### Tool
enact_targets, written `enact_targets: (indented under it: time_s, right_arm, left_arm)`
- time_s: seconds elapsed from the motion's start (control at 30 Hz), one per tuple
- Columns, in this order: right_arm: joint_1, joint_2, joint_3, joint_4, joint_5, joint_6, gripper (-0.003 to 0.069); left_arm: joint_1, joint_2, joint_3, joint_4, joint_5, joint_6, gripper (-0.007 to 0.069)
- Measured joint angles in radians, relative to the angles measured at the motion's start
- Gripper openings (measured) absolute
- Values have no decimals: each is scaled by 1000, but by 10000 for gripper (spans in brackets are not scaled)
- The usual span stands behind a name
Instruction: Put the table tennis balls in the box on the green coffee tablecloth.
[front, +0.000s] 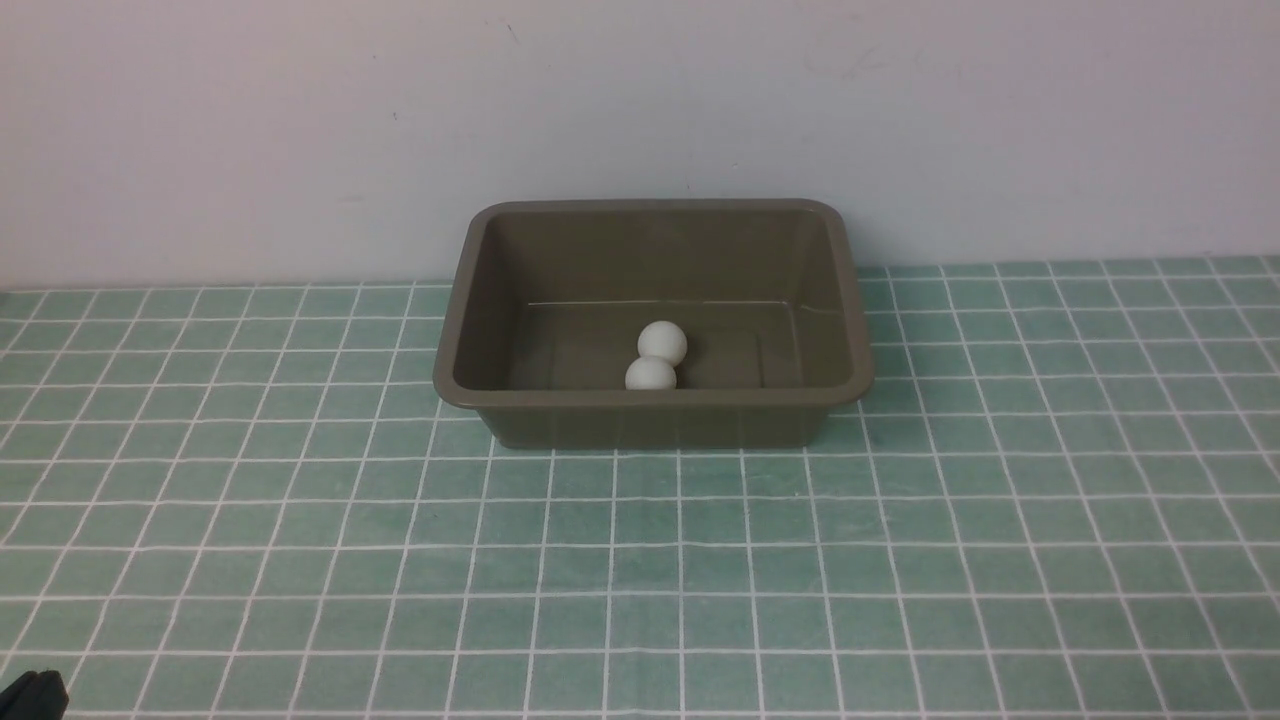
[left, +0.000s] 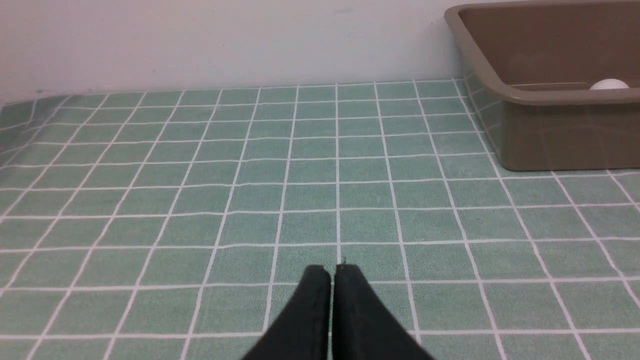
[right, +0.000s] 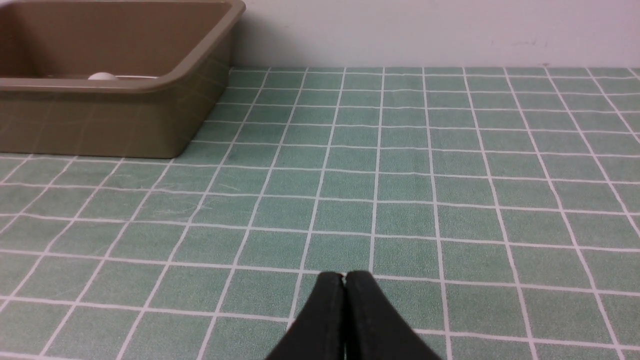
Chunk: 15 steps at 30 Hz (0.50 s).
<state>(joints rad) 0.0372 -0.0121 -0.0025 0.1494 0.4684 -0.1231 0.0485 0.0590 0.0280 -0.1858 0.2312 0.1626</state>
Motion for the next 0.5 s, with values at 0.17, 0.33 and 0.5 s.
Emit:
enact_targets:
  time_s: [0.17,0.33,0.5]
  right_arm:
    - [0,0,0,0,0,0,-16]
    - [0,0,0,0,0,0,-16]
    - [0,0,0,0,0,0,-16]
  left_arm:
    - [0,0,0,0,0,0,-8]
    - [-3,0,0,0,0,0,-8]
    - [-5,0,0,0,0,0,-8]
